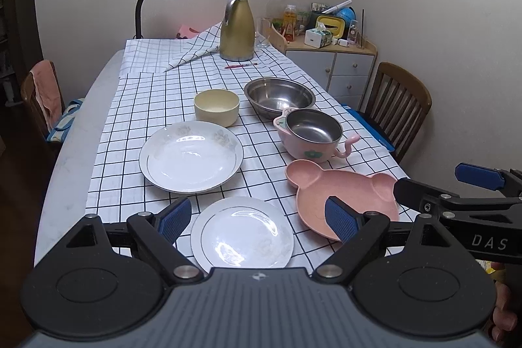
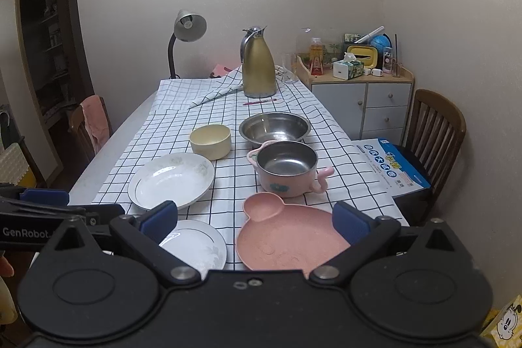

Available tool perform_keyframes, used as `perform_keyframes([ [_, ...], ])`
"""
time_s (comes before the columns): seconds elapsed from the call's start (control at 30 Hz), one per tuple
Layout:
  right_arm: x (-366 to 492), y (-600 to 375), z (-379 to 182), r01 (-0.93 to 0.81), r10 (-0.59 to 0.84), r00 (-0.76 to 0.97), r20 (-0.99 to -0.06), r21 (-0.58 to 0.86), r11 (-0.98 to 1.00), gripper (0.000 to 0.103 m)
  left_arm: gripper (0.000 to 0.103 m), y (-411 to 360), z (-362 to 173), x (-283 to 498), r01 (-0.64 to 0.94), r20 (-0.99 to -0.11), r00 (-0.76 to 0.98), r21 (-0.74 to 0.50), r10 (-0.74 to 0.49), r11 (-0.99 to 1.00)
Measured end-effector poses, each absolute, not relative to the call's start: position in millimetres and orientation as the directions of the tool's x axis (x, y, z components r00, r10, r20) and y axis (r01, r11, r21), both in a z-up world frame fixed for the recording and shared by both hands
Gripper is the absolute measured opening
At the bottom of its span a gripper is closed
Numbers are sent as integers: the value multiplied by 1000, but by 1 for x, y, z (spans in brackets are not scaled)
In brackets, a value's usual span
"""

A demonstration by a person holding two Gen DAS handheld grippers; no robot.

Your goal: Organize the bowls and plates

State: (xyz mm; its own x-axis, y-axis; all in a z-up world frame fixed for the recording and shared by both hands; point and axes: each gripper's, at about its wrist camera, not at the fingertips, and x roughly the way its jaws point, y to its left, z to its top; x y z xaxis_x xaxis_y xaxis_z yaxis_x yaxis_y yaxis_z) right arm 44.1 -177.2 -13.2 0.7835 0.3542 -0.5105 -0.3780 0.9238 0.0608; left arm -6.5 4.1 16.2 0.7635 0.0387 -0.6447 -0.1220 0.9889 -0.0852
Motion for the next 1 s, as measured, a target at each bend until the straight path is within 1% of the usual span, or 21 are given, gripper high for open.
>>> perform_keyframes([
  [0.17, 59, -160, -18, -386, 356, 766, -534, 61, 921, 102, 90, 25, 7, 9, -130, -658, 753, -102, 31, 986],
  [0.3, 74, -140, -22, -378, 342, 759, -554, 52, 924, 102, 89, 51, -4, 27, -127, -668, 744, -155, -9, 980],
  [0.5, 110, -110, -31, -339, 311, 746, -589, 66, 939, 102, 89, 99, -27, 63, -179, -720, 694, -190, -13, 965],
  [0.67, 150, -78, -46, -342, 304, 707, -638, 66, 937, 100, 89, 139, -42, 98, -208, -740, 672, -164, 19, 964],
  [0.77, 174, -58, -58, -340, 294, 676, -676, 68, 938, 97, 89, 162, -52, 122, -225, -749, 659, -121, 59, 967],
  [0.83, 192, -45, -65, -341, 299, 652, -697, 83, 937, 97, 89, 176, -60, 138, -237, -757, 649, -102, 79, 966],
  [0.93, 217, -26, -77, -338, 293, 623, -725, 88, 937, 96, 89, 196, -73, 161, -237, -773, 629, -92, 80, 967],
  [1.0, 233, -16, -85, -335, 288, 598, -748, 93, 938, 92, 89, 207, -82, 175, -238, -793, 606, -98, 69, 966],
])
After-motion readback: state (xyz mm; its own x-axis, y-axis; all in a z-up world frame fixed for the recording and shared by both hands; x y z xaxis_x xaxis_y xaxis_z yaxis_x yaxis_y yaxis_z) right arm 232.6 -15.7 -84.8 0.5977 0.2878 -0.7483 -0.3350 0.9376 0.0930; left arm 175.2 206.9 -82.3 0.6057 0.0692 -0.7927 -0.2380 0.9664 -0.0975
